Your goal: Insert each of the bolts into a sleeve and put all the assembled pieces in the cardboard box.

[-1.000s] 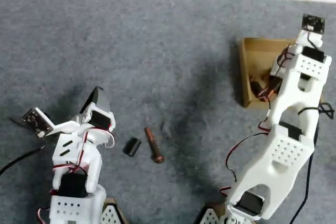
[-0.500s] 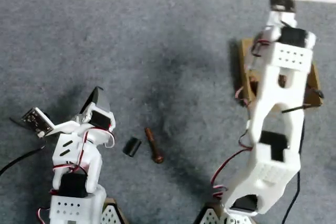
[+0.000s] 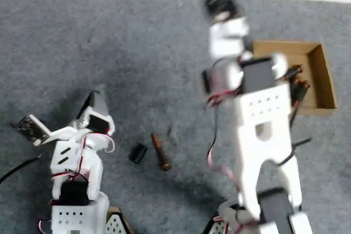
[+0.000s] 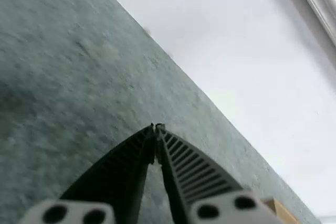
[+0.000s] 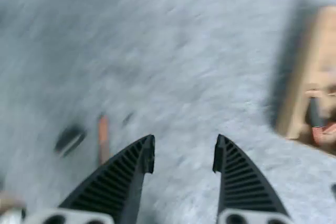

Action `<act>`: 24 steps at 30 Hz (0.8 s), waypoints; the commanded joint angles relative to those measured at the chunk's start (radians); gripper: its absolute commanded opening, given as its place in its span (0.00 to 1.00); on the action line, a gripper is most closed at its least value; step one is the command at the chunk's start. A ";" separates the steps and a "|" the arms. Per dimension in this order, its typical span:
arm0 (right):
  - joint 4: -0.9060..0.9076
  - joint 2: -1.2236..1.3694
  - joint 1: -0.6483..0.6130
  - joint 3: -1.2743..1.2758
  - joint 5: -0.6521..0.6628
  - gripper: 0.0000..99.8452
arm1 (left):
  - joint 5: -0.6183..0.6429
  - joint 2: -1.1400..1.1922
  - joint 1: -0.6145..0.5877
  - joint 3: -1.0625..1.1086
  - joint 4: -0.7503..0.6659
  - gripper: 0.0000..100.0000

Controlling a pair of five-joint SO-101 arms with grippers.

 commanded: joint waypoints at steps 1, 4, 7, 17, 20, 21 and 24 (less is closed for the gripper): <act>-0.128 -0.160 -0.163 0.321 -0.002 0.16 | -0.005 -0.013 -0.101 0.007 -0.026 0.03; -0.320 -0.251 -0.239 0.604 0.052 0.16 | -0.005 -0.013 -0.150 0.008 -0.026 0.03; -0.533 -0.292 -0.294 0.848 0.103 0.16 | -0.003 -0.013 -0.203 0.010 -0.026 0.03; -0.852 -0.084 -0.430 0.983 -0.221 0.16 | 0.051 -0.013 -0.364 0.007 -0.026 0.03; -0.840 0.064 -0.443 0.854 -0.293 0.16 | 0.086 -0.013 -0.397 0.005 -0.026 0.03; -0.823 0.114 -0.453 0.805 -0.321 0.16 | 0.086 -0.013 -0.397 0.005 -0.026 0.03; -0.759 0.245 -0.522 0.647 -0.393 0.16 | 0.086 -0.013 -0.397 0.005 -0.026 0.03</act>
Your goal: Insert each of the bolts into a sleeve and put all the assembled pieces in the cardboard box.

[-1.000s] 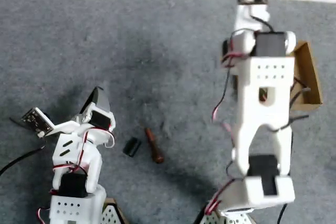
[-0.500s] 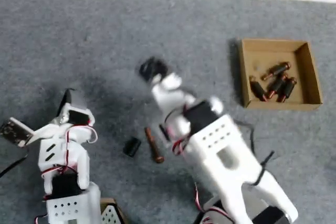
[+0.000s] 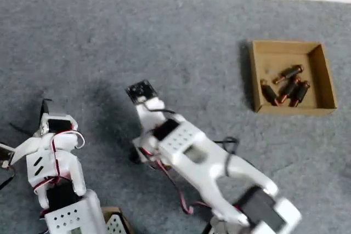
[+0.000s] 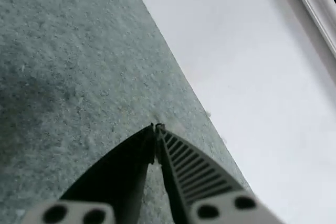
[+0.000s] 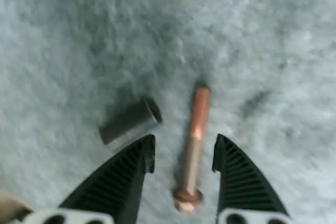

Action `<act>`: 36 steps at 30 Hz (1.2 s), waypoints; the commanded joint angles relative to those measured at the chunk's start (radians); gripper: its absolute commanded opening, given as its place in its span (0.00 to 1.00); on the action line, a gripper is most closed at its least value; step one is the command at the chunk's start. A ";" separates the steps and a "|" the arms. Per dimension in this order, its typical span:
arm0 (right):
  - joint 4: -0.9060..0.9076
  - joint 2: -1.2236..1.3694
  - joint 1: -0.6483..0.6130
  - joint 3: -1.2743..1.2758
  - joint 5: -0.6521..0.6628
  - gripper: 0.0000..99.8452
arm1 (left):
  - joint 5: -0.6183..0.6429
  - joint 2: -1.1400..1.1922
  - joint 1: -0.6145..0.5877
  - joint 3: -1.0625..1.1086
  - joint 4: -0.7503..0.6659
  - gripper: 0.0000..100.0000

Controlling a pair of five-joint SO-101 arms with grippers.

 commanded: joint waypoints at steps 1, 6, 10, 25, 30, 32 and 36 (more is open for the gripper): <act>0.067 0.120 -0.087 -0.222 -0.075 0.16 | 0.011 -0.013 -0.015 0.004 -0.026 0.03; 0.085 0.213 -0.156 -0.407 -0.164 0.16 | 0.011 -0.013 -0.021 0.004 -0.026 0.03; 0.087 0.265 -0.119 -0.420 -0.252 0.16 | 0.012 -0.013 -0.053 0.012 -0.061 0.03; 0.091 0.522 -0.050 -0.427 -0.333 0.16 | 0.012 -0.013 -0.050 0.016 -0.078 0.03; 0.183 0.545 -0.050 -0.437 -0.333 0.16 | 0.012 -0.013 -0.050 0.016 -0.078 0.03; 0.234 0.541 -0.050 -0.479 -0.330 0.16 | 0.012 -0.013 -0.048 0.016 -0.078 0.03; 0.320 0.565 -0.050 -0.530 -0.331 0.16 | 0.012 -0.013 -0.048 0.016 -0.078 0.03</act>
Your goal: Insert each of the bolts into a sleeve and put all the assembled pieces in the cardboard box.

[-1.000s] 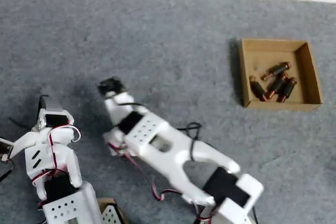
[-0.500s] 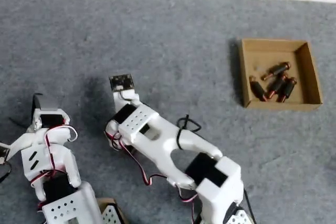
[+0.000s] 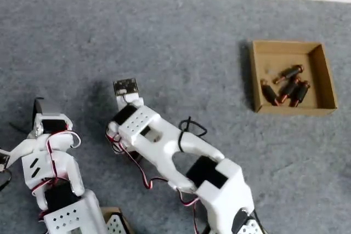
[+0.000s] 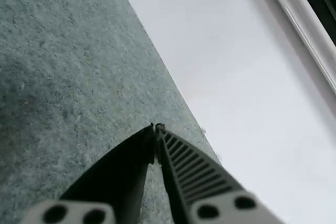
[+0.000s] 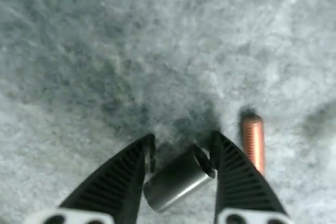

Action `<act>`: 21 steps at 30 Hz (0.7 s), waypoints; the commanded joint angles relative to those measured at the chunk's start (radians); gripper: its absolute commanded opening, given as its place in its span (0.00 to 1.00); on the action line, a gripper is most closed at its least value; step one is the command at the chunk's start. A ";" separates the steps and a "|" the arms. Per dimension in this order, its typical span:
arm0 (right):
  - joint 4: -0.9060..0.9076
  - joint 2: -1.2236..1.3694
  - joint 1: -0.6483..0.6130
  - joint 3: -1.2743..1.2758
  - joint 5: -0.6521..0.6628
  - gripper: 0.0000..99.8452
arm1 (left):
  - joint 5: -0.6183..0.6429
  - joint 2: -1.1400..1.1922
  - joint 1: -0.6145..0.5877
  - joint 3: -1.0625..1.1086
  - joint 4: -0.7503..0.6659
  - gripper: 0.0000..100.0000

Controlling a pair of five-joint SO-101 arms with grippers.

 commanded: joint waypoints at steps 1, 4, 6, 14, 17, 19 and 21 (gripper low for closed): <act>0.099 0.027 0.012 -0.022 -0.011 0.16 | 0.009 -0.013 -0.007 0.016 -0.025 0.03; 0.120 0.056 0.007 -0.024 -0.011 0.16 | 0.009 -0.013 -0.007 0.016 -0.025 0.03; 0.125 0.082 -0.005 -0.024 -0.008 0.16 | 0.009 -0.013 -0.007 0.016 -0.025 0.03; 0.151 0.140 -0.041 -0.025 -0.002 0.09 | 0.009 -0.013 -0.007 0.016 -0.025 0.03; 0.154 0.143 -0.042 -0.061 0.086 0.01 | 0.009 -0.013 -0.007 0.016 -0.025 0.03; 0.163 0.143 -0.042 -0.077 0.120 0.01 | 0.009 -0.013 -0.007 0.016 -0.025 0.03; 0.194 0.145 -0.038 -0.082 0.124 0.00 | 0.009 -0.013 -0.007 0.016 -0.025 0.03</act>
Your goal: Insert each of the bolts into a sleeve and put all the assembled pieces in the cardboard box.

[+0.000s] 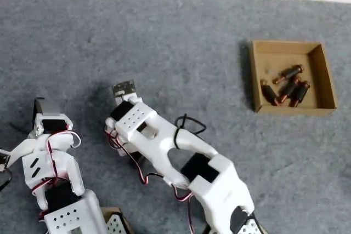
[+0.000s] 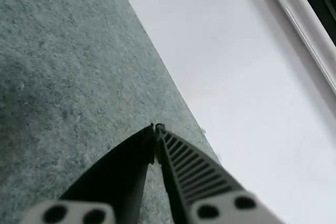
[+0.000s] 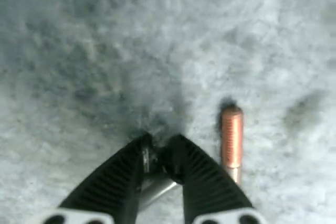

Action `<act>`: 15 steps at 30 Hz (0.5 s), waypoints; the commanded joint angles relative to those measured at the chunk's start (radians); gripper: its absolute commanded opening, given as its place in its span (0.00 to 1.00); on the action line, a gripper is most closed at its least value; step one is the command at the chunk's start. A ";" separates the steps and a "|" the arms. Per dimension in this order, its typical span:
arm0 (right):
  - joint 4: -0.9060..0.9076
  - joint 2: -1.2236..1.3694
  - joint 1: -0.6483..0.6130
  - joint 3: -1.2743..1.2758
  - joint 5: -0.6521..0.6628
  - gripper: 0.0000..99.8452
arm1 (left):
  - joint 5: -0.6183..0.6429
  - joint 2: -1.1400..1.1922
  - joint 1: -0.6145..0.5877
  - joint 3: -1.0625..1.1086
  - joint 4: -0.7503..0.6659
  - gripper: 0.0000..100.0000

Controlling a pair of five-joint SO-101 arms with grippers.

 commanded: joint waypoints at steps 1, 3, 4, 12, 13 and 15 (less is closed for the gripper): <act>0.053 0.028 -0.015 -0.004 0.031 0.00 | 0.009 -0.013 -0.007 0.016 -0.025 0.03; 0.073 0.022 0.018 -0.016 0.031 0.00 | 0.009 -0.013 -0.007 0.018 -0.025 0.03; 0.088 0.018 0.035 -0.039 0.031 0.00 | 0.009 -0.013 -0.007 0.018 -0.025 0.03; 0.274 -0.191 0.186 -0.209 0.163 0.00 | 0.009 -0.012 -0.005 0.019 -0.025 0.03; 0.278 -0.232 0.199 -0.220 0.181 0.00 | 0.009 -0.012 -0.005 0.019 -0.025 0.03; 0.278 -0.308 0.220 -0.225 0.213 0.00 | 0.009 -0.012 -0.005 0.019 -0.025 0.03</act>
